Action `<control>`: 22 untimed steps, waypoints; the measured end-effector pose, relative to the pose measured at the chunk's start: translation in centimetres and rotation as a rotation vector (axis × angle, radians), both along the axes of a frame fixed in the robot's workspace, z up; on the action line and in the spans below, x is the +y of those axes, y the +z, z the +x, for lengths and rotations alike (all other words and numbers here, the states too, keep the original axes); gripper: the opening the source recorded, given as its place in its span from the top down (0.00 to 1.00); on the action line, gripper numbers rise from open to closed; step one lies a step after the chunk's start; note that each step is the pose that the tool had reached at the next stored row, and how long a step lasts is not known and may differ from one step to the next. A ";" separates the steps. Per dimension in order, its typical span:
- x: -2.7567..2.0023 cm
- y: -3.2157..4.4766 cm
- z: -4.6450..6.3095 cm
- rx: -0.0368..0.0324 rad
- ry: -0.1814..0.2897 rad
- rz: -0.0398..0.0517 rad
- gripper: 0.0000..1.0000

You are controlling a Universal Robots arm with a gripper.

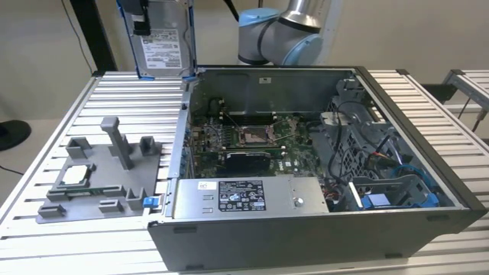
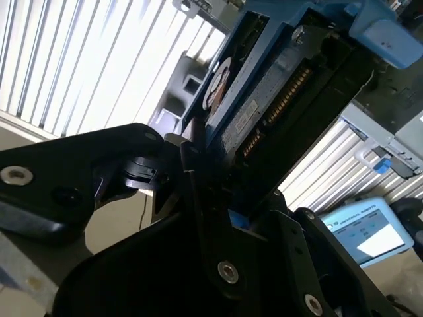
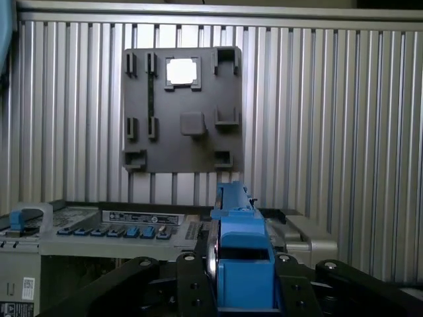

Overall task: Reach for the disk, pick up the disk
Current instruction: 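Pick up the disk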

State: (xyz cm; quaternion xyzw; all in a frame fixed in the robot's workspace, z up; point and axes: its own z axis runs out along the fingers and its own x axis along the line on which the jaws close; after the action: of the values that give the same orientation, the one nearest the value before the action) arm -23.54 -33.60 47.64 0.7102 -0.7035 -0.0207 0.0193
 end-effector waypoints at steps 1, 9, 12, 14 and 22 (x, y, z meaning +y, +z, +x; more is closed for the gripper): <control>0.00 0.00 0.4 0.0005 0.000 0.0000 1.00; -0.01 0.00 3.8 0.0051 0.000 0.0000 1.00; -0.01 0.00 4.9 0.0066 0.000 0.0001 1.00; -0.01 0.00 5.7 0.0076 0.000 0.0000 1.00; -0.01 0.00 8.3 0.0103 0.000 0.0000 1.00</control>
State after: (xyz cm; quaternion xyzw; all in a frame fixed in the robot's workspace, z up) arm -15.24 -33.61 47.63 0.7100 -0.7034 -0.0243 0.0230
